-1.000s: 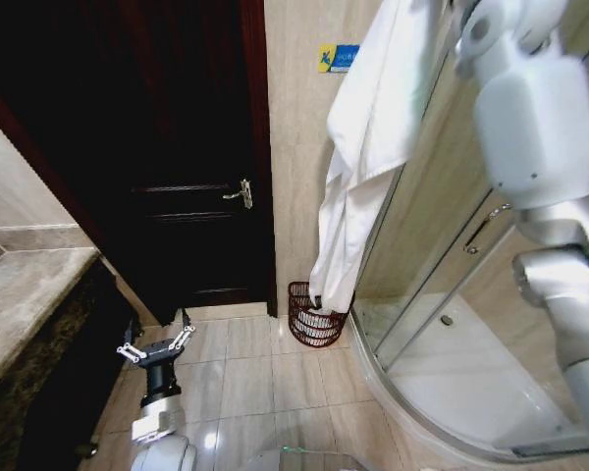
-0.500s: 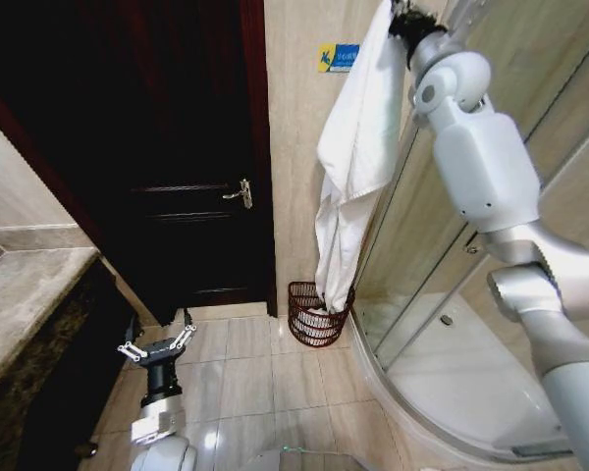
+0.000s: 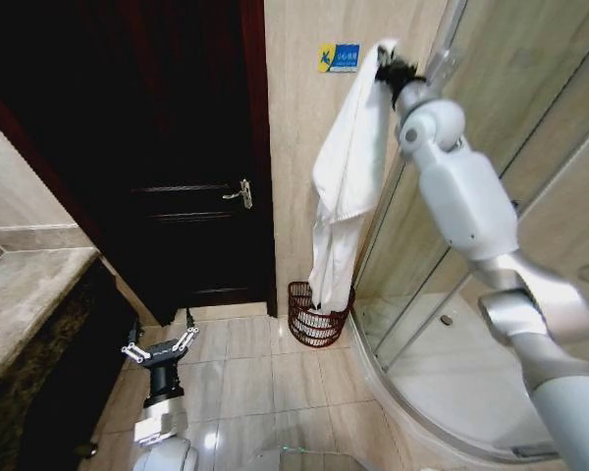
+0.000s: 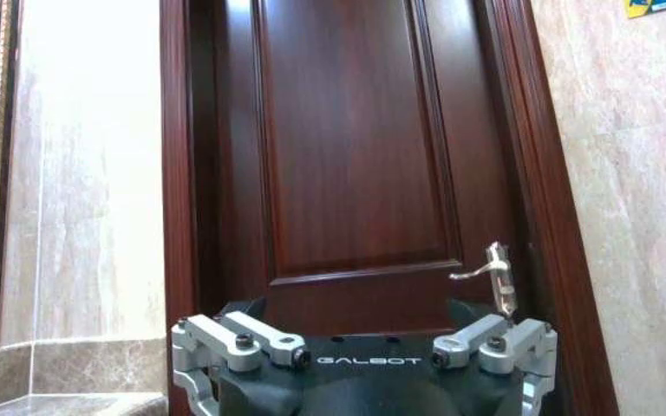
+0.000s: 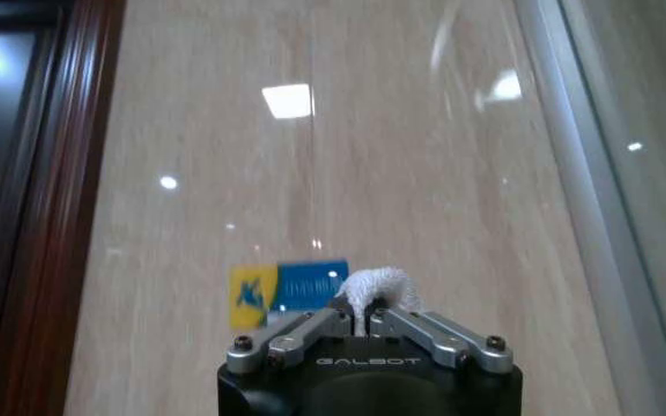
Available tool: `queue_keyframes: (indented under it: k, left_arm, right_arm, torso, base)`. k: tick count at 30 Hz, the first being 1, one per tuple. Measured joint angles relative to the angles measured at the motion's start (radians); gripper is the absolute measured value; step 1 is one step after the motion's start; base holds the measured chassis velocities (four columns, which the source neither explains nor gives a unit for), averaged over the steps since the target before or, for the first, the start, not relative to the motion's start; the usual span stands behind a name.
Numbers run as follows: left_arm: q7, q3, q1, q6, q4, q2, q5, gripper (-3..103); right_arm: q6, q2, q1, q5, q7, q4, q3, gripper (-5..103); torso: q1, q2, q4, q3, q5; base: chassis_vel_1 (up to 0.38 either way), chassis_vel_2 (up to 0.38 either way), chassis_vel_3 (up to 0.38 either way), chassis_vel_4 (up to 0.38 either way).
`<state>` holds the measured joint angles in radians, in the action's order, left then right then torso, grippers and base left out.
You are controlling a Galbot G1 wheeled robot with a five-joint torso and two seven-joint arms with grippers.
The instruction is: Discard the used towel into the hamper.
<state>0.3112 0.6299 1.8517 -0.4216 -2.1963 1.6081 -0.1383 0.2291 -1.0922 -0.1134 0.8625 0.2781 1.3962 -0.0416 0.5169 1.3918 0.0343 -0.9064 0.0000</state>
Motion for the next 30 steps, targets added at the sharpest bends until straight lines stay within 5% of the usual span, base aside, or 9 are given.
queue_keyframes:
  k: [18, 30]
  left_arm:
    - [-0.011, -0.005, -0.002, -0.012, 0.039, 0.0, -0.002, 100]
    - [-0.016, -0.003, 0.01, -0.037, 0.063, 0.0, 0.001, 100]
  right_arm:
    - [0.004, -0.007, 0.203, -0.046, 0.016, 0.029, 0.053, 3]
    - [-0.014, -0.048, 0.183, -0.104, -0.006, -0.063, 0.057, 3]
  torso:
    - [-0.002, -0.004, 0.0, 0.002, 0.0]
    - [-0.033, -0.072, 0.0, 0.038, -0.0001]
  base:
    - [0.0, 0.0, 0.0, 0.0]
    - [0.0, 0.0, 0.0, 0.0]
